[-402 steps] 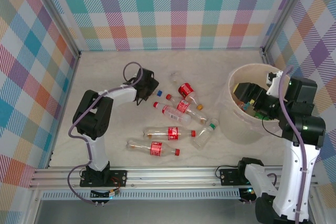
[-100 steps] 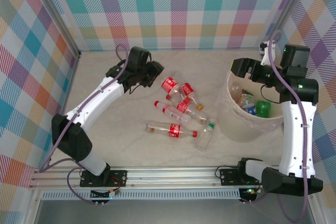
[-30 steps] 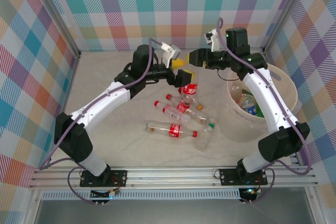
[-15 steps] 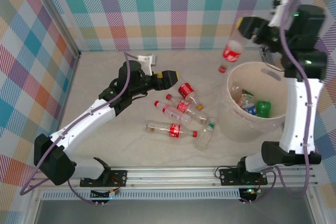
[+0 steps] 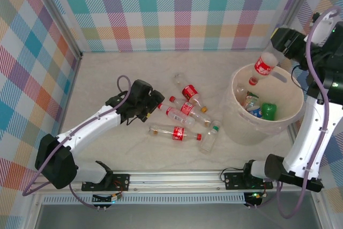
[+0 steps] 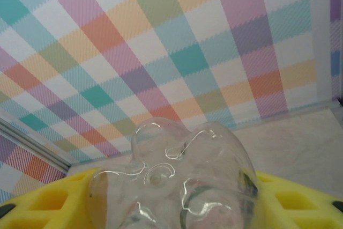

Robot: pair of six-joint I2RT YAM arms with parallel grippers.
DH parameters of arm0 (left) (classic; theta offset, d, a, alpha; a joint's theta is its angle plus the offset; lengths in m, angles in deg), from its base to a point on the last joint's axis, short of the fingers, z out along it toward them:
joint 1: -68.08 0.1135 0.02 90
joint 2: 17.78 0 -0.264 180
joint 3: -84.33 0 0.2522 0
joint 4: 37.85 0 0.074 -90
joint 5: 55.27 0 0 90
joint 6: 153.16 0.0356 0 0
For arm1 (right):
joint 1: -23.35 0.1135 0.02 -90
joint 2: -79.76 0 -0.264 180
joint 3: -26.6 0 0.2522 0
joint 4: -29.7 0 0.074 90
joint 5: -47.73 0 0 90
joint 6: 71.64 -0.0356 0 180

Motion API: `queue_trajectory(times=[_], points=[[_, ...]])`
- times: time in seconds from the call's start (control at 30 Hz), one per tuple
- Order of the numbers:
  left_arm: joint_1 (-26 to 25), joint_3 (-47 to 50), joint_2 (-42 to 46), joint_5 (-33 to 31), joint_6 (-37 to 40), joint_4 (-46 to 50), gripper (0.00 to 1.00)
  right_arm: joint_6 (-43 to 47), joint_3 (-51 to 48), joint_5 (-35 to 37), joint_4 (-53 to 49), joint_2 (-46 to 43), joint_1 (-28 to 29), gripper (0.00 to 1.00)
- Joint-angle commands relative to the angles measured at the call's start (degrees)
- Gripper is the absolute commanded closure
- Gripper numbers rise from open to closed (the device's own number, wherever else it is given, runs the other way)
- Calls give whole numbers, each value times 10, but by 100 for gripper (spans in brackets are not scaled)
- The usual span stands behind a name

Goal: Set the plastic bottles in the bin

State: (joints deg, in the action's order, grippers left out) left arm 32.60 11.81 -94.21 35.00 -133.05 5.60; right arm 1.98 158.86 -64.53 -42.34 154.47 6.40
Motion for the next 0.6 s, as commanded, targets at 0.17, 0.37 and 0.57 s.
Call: queue_trajectory(times=[0.17,0.37,0.57], points=[[-1,-18,-48,20,-81,56,15,-1,-225,-53,46,-76,-3,51],[-1,-21,-54,-7,-103,37,15,-6,-351,-61,98,-111,-3,52],[-1,-33,-55,-16,-96,54,15,3,-426,-48,129,-124,-3,52]])
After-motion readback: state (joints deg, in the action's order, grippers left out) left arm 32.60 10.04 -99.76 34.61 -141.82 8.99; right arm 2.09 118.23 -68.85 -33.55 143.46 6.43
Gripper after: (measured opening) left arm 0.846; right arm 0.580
